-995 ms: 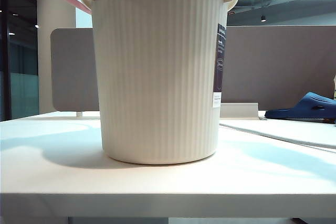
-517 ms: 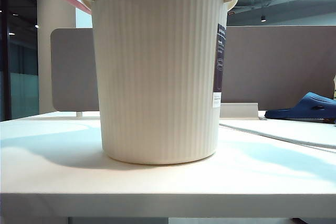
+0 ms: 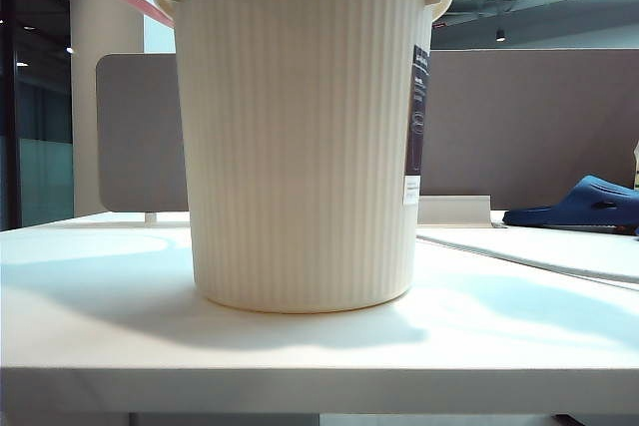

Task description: Open the ring lid of the trash can, pull out the black garbage bag inside, and place it on the table.

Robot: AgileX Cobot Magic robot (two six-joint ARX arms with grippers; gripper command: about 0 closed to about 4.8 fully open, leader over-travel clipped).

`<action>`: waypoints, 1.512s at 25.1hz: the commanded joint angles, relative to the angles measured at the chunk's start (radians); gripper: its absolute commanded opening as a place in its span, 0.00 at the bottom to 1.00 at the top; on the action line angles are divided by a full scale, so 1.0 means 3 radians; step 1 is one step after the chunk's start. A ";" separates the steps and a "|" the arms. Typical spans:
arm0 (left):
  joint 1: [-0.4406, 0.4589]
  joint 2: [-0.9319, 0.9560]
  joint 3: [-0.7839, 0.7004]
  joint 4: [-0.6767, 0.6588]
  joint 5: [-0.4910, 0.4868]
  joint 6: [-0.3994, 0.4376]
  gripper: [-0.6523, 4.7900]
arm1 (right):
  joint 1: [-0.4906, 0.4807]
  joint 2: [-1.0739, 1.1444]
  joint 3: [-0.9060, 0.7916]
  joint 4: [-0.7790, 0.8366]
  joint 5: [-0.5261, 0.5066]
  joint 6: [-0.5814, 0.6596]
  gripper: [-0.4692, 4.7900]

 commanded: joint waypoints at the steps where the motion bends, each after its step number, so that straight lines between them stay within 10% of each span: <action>1: -0.0004 -0.0024 0.0197 -0.0020 0.0136 0.0051 0.11 | 0.0006 -0.0011 0.0027 -0.0057 -0.0042 0.0005 0.09; 32: 0.0014 -0.0276 0.0292 -0.0800 0.0285 0.0558 0.11 | 0.0514 0.0001 0.0027 -0.0135 -0.0149 -0.0086 0.09; 38: 0.0014 -0.0282 0.0294 -0.0800 0.0233 0.0567 0.11 | 0.0514 0.0001 0.0027 -0.0136 -0.0223 -0.0104 0.22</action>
